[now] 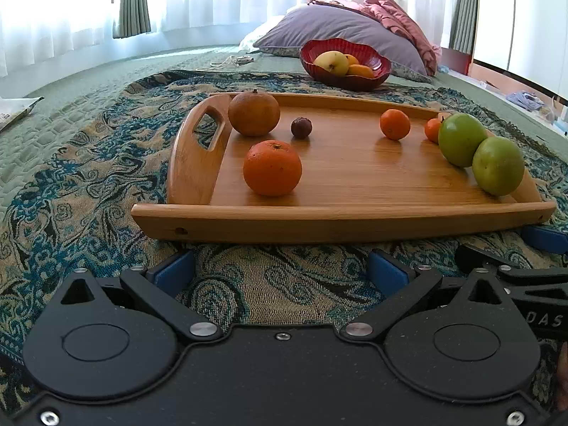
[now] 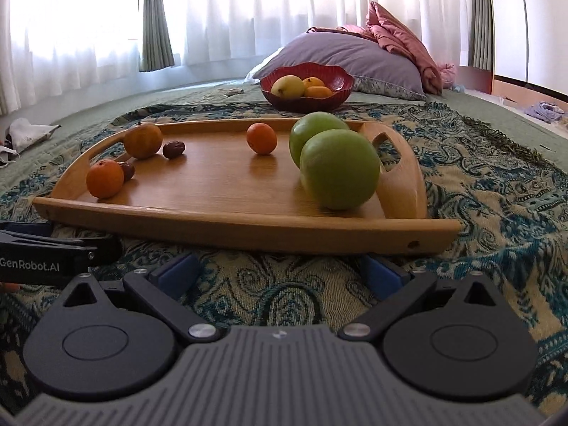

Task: Organize fruits

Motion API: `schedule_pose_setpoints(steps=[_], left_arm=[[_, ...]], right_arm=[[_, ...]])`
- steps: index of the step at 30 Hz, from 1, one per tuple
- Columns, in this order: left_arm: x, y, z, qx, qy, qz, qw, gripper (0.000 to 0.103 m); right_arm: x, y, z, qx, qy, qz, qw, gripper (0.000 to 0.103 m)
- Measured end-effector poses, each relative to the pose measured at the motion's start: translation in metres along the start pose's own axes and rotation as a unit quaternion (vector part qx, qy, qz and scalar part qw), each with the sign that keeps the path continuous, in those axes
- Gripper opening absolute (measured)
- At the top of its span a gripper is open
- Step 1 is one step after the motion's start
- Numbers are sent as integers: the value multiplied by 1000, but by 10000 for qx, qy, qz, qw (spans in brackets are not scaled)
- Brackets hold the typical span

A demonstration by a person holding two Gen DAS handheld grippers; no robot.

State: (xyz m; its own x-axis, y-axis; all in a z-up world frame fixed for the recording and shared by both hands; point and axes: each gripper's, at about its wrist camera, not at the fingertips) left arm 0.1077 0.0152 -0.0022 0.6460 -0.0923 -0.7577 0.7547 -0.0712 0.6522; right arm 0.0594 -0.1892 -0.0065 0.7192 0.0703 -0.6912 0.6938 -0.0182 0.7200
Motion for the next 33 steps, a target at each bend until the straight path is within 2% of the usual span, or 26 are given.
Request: schedule_pose_setpoints(steps=[4, 9, 21, 33], left_arm=[[0, 0, 0, -19, 11, 16, 10000, 103], [0, -3, 3, 6, 82, 52, 10000, 103], [0, -7, 10, 75, 251, 171, 9995, 103], [1, -7, 8, 60, 202, 129, 9997, 103]], right_arm=[[2, -2, -6, -149, -171, 40, 9997, 103], [2, -2, -1, -37, -52, 53, 10000, 103], [2, -5, -3, -68, -87, 144, 9998, 103], [2, -5, -3, -69, -93, 155, 9998, 103]])
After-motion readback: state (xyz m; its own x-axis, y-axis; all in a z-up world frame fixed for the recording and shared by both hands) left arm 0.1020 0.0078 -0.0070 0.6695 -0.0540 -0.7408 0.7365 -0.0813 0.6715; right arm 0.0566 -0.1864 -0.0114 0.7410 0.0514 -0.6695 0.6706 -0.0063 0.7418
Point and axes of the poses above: each gripper's, at about its wrist camera, not at the fingertips, and x roughly the way its jaws point, z to its right, y to its top, and after that the axes turned 12 degrees about -z, right-handed
